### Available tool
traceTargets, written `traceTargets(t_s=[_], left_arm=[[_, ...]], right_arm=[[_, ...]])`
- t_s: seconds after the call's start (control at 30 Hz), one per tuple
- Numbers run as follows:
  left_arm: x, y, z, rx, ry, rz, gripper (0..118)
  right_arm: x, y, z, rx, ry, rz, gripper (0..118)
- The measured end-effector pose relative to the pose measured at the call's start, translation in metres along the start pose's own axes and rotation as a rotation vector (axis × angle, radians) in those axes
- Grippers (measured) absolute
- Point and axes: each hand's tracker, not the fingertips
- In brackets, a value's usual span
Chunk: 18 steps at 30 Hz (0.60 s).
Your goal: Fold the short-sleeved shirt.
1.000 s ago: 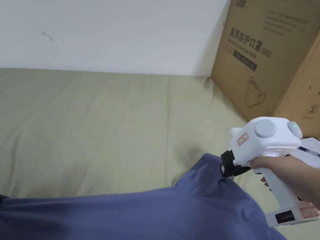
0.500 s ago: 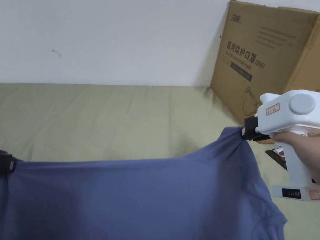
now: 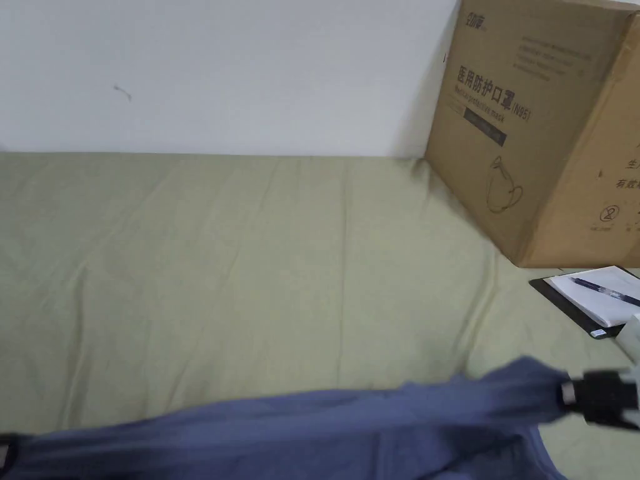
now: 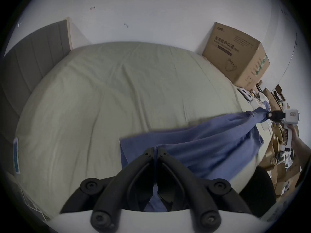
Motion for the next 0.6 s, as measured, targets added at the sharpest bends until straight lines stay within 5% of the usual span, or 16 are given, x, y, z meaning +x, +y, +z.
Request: traceTargets(t_s=[0.33,0.37,0.47,0.5,0.53,0.6], left_arm=[[0.0,-0.063,-0.002,-0.062,0.008,-0.041,2],[-0.001,-0.064,-0.001,-0.057,0.009,-0.038,10],[-0.002,-0.06,0.002,-0.034,0.093,-0.047,94],[-0.004,-0.06,0.005,-0.028,0.133,-0.049,118],[-0.005,-0.06,0.012,-0.006,0.16,-0.041,118],[-0.006,-0.055,0.033,0.068,0.115,-0.007,118]], right_arm=[[0.017,-0.091,-0.009,-0.084,-0.038,-0.07,0],[0.017,-0.091,-0.01,-0.075,-0.043,-0.065,0],[0.011,-0.087,-0.008,-0.06,-0.096,-0.022,36],[0.014,-0.086,-0.006,-0.052,-0.128,-0.01,61],[0.013,-0.084,-0.001,-0.047,-0.127,-0.009,84],[0.01,-0.078,0.014,-0.018,-0.116,-0.008,107]])
